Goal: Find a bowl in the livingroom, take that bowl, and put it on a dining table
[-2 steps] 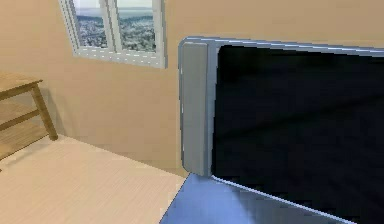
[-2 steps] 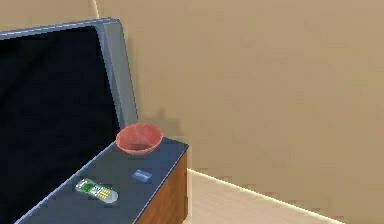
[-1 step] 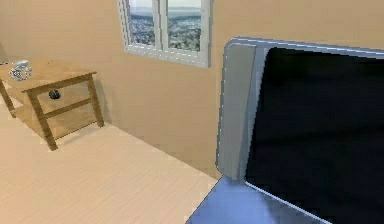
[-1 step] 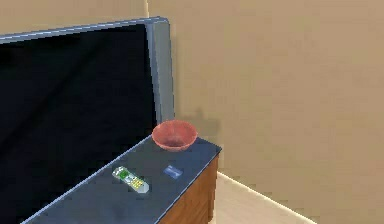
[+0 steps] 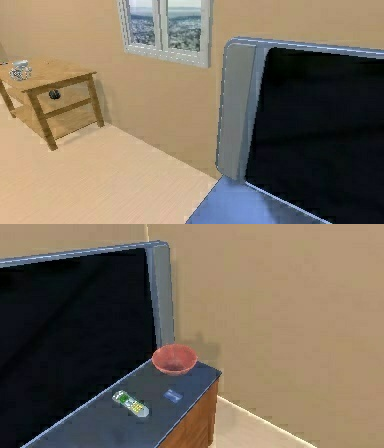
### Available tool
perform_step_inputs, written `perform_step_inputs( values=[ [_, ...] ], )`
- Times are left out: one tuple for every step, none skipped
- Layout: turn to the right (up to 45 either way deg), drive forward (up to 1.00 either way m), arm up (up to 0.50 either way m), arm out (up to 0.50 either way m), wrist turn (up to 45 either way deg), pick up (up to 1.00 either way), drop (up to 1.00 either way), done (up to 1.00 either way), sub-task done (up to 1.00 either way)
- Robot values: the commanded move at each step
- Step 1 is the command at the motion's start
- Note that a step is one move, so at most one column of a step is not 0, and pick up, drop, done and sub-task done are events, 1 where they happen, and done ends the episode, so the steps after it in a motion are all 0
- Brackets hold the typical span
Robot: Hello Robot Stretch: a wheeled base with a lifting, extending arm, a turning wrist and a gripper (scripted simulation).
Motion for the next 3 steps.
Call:
perform_step_inputs(
  values=[
    [0.0, 0.0, 0.36, 0.0, 0.0, 0.0, 0.0, 0.0, 0.0],
    [0.0, 0.0, 0.0, 0.46, 0.0, 0.0, 0.0, 0.0, 0.0],
    [0.0, 0.0, 0.0, 0.0, 45.0, 0.0, 0.0, 0.0, 0.0]
  ],
)
